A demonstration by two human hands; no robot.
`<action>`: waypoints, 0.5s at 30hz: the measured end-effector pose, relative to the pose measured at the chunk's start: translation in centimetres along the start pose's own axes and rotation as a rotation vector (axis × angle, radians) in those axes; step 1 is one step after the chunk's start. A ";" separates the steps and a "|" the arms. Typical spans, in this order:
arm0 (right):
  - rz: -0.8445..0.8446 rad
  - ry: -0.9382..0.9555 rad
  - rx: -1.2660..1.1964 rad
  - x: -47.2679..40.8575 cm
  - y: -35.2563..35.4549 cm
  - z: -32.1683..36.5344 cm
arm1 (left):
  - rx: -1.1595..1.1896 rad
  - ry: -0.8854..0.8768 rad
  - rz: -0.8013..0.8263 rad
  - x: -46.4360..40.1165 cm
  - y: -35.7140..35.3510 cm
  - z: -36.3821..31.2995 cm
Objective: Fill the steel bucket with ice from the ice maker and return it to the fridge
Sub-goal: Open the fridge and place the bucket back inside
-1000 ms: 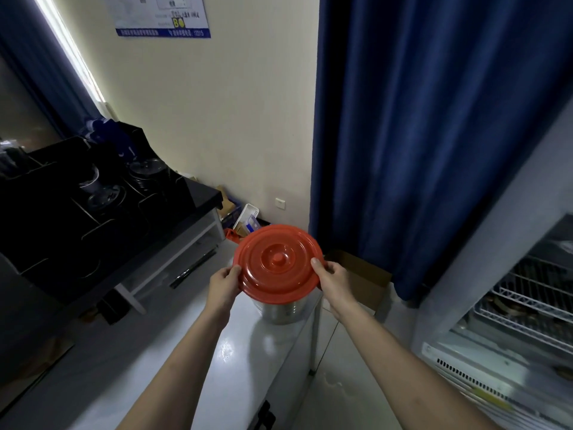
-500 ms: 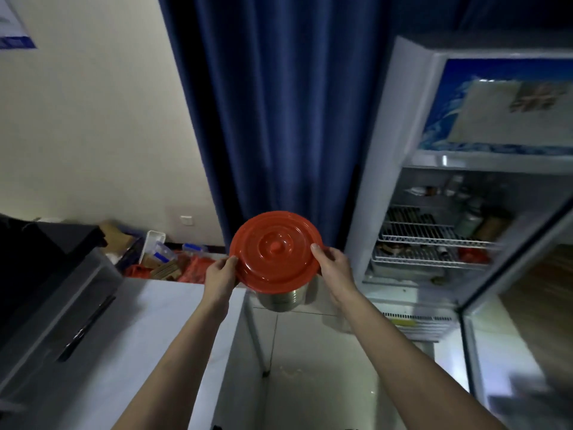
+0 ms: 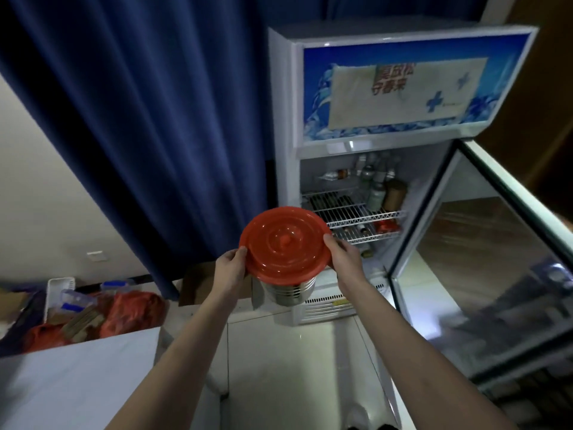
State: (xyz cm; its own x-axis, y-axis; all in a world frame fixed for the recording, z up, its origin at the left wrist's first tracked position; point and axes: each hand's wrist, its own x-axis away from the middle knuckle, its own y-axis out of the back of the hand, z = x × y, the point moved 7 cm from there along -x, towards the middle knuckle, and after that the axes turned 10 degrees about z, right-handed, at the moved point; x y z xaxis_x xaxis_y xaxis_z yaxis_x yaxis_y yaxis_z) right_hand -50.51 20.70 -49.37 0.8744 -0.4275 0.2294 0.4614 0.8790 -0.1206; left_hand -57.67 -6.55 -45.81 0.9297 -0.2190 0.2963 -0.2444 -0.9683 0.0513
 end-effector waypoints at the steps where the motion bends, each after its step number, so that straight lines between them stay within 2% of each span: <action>1: -0.012 -0.004 -0.001 -0.8 1.3 0.1 | -0.012 0.010 0.007 -0.6 -1.4 -0.1; 4: -0.044 -0.011 -0.026 -3.3 5.3 0.3 | -0.032 0.033 0.040 -2.7 -5.8 0.0; 9: 0.001 -0.044 -0.087 -7.8 11.4 0.5 | 0.002 0.074 0.039 -6.1 -12.8 0.2; 15: 0.013 -0.049 -0.058 -12.5 16.3 1.5 | -0.003 0.106 0.038 -10.2 -18.4 0.8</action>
State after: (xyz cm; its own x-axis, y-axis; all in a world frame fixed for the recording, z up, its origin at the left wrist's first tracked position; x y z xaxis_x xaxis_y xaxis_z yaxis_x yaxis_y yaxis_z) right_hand -54.09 40.68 -52.77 0.8726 -0.4043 0.2740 0.4593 0.8700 -0.1790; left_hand -62.48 13.43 -50.56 0.8851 -0.2418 0.3976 -0.2803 -0.9591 0.0407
